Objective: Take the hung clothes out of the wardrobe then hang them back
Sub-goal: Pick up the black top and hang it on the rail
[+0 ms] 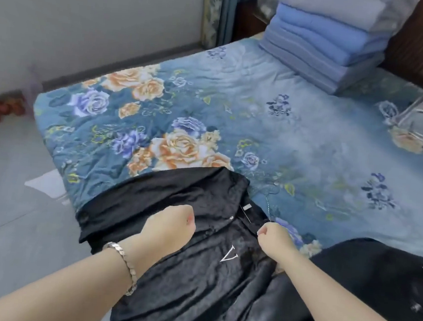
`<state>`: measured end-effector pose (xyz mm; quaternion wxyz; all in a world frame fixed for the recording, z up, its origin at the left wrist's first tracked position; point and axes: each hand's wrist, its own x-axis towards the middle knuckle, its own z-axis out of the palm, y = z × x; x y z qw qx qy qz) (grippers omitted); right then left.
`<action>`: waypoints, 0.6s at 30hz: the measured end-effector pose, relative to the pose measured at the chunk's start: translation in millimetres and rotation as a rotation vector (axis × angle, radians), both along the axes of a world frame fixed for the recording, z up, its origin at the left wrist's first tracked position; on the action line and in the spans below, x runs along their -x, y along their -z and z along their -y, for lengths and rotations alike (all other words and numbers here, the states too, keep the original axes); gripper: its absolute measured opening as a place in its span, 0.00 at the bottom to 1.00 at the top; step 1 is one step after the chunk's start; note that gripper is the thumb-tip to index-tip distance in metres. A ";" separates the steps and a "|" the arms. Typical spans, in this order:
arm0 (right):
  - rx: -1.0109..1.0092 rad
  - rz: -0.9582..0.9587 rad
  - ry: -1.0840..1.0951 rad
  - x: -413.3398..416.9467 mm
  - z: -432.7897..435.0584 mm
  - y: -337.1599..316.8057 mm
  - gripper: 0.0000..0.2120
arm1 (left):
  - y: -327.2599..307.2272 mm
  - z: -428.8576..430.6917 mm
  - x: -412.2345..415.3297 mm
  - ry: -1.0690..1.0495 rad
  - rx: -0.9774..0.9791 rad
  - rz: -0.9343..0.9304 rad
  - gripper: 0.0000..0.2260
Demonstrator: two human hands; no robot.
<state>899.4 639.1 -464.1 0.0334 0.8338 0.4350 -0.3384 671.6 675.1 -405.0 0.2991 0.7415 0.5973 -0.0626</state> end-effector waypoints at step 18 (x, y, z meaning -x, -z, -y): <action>0.065 0.019 0.475 -116.0 -88.5 273.4 0.09 | 219.8 -100.3 -66.3 -0.092 0.240 -0.032 0.09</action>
